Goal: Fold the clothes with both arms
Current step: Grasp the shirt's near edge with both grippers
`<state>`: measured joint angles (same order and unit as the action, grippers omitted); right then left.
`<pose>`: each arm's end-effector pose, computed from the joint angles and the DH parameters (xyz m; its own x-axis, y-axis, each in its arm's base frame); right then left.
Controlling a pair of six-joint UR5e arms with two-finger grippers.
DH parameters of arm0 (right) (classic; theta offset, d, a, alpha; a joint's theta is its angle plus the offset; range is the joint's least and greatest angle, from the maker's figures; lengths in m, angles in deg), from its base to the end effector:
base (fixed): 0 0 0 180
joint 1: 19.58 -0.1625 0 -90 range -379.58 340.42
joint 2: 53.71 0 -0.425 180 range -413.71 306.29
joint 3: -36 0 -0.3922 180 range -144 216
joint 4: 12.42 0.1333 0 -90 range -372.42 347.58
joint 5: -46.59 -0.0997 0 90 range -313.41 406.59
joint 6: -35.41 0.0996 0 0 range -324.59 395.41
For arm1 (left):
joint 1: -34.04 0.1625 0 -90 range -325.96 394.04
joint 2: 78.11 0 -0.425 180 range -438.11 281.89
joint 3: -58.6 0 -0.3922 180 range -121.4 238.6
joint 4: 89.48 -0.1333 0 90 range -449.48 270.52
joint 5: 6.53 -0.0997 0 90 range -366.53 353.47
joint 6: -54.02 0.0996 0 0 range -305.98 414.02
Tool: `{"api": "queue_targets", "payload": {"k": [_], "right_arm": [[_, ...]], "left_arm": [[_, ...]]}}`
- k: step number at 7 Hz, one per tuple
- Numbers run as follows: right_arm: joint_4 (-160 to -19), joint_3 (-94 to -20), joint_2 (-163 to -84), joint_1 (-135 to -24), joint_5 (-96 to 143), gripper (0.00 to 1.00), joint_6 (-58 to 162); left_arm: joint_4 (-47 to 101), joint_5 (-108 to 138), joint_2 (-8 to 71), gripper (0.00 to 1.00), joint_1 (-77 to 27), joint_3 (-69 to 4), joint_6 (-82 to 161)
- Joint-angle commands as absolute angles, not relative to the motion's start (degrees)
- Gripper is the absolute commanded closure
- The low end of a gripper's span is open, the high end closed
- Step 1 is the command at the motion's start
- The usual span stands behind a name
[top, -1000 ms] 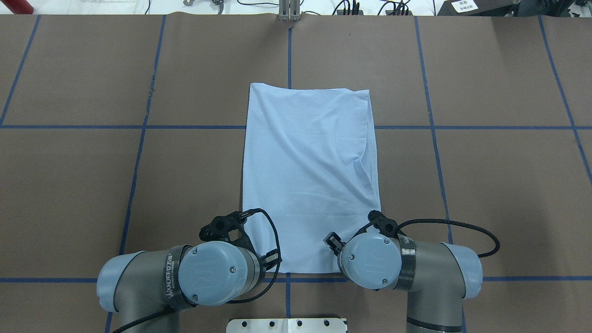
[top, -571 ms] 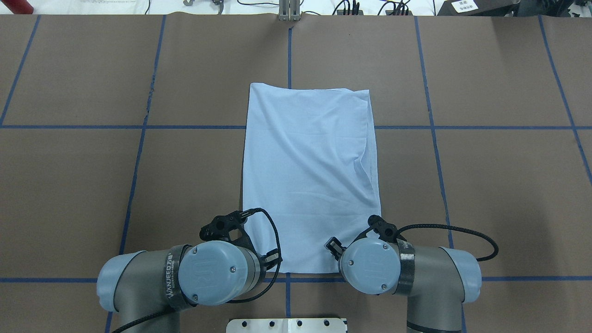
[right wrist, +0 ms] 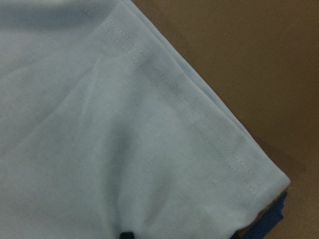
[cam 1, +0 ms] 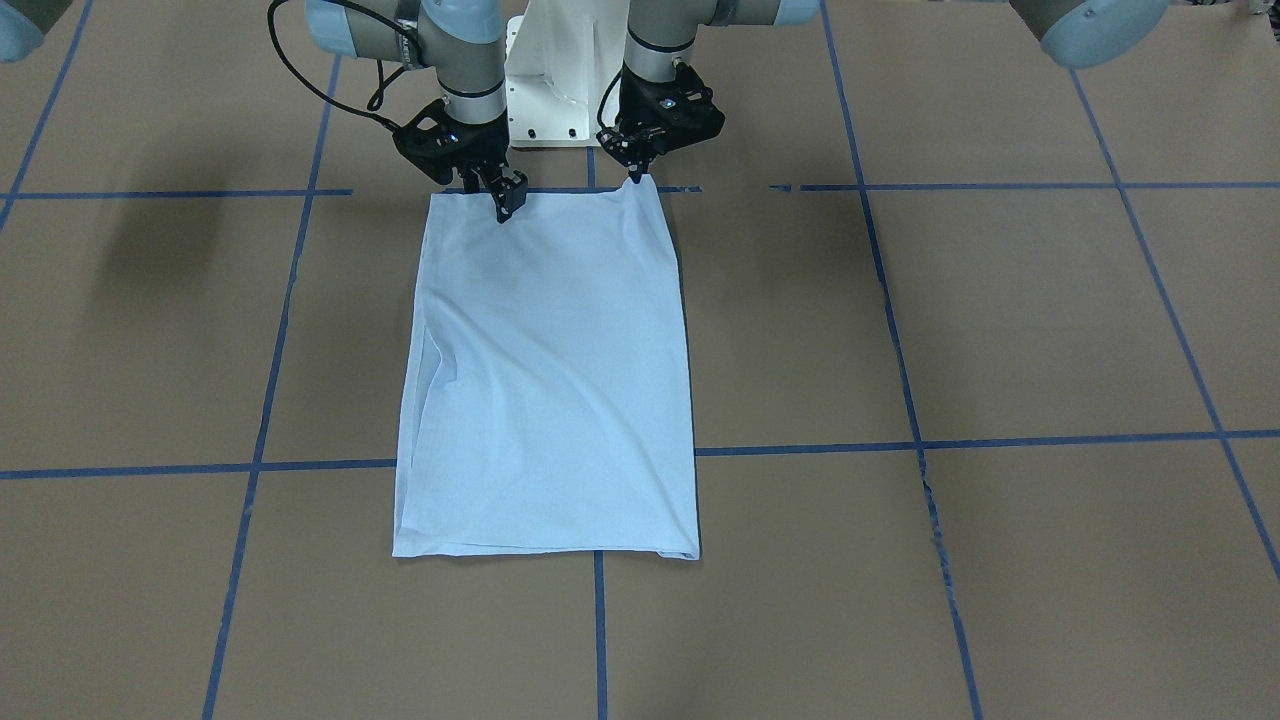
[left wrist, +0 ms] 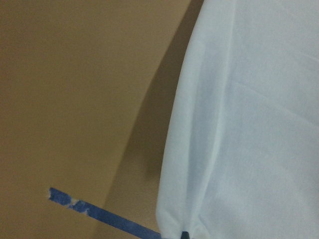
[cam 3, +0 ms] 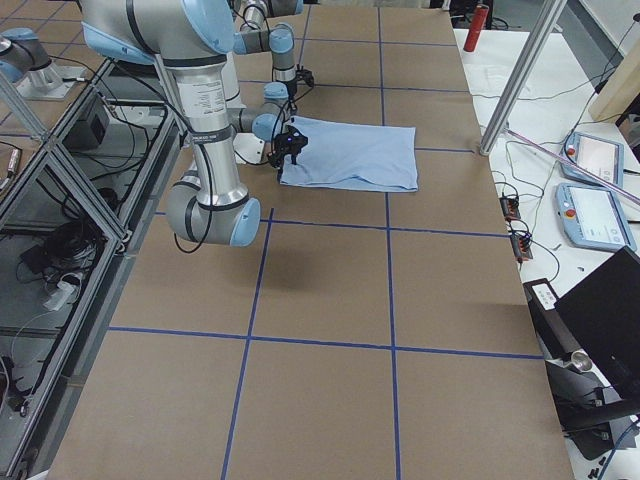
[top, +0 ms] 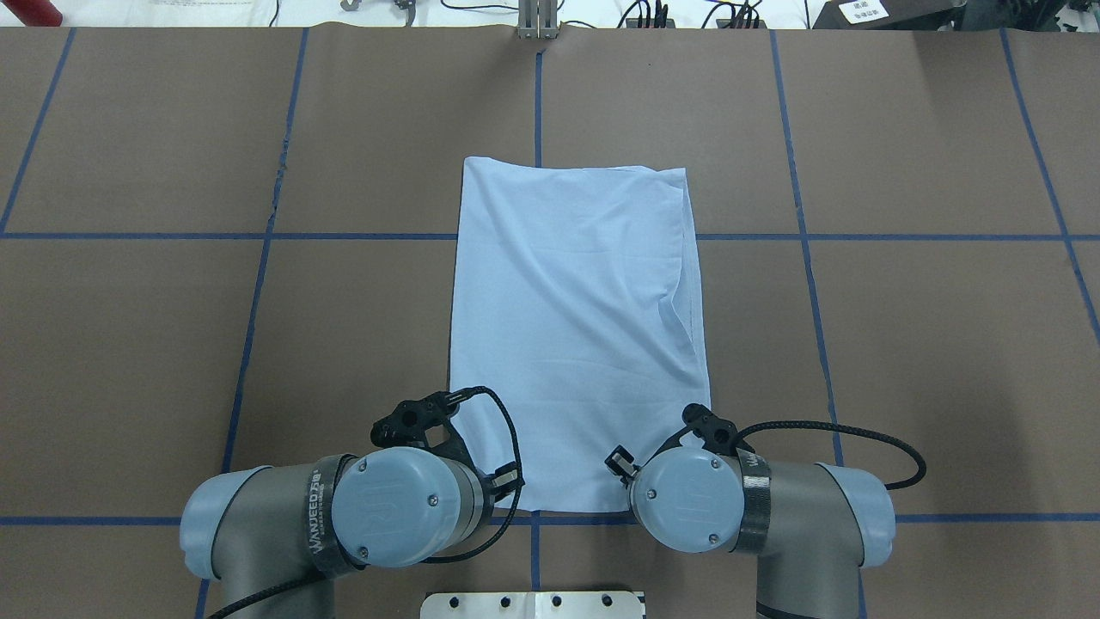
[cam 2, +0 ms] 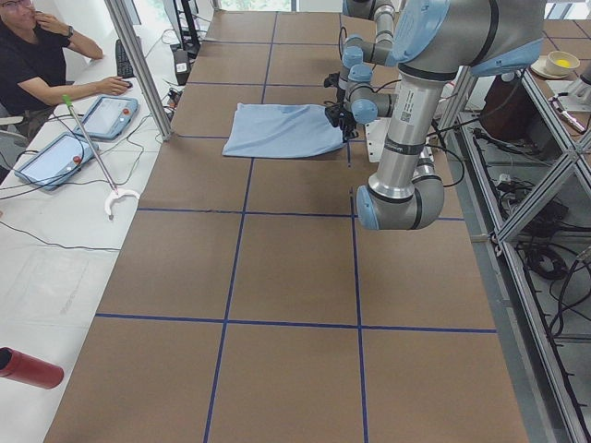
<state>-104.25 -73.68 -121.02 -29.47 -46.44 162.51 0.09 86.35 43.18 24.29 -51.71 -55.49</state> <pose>-0.5633 -0.2282 0.3011 0.5141 0.7011 0.4942 -0.5614 0.7106 -0.4241 0.5739 -0.2288 0.2030 0.5389 -0.4310 -0.7238 0.3294 0.8986 -0.2899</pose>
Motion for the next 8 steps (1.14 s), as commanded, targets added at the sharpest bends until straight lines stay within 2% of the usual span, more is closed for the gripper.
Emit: {"api": "queue_targets", "payload": {"k": [1,5,6,7,8], "right_arm": [[-104.3,-74.7,-120.7,-30.1,-46.6,1.00,162.4],[-104.0,-74.6,-120.1,-31.4,-46.4,1.00,162.4],[-104.1,-74.5,-120.2,-31.4,-46.3,0.74,162.4],[-104.1,-74.3,-120.4,-30.8,-45.5,0.24,162.4],[-104.2,-74.3,-120.6,-29.6,-43.9,0.00,162.4]], "left_arm": [[0.2,86.1,43.2,1.00,24.2,-51.7,-55.4],[0.3,85.9,43.6,1.00,24.0,-51.5,-55.4],[1.0,85.9,43.5,1.00,24.0,-51.4,-55.4],[1.1,85.9,43.5,1.00,24.0,-51.4,-55.4],[1.1,85.9,43.5,1.00,24.0,-51.4,-55.4]]}}
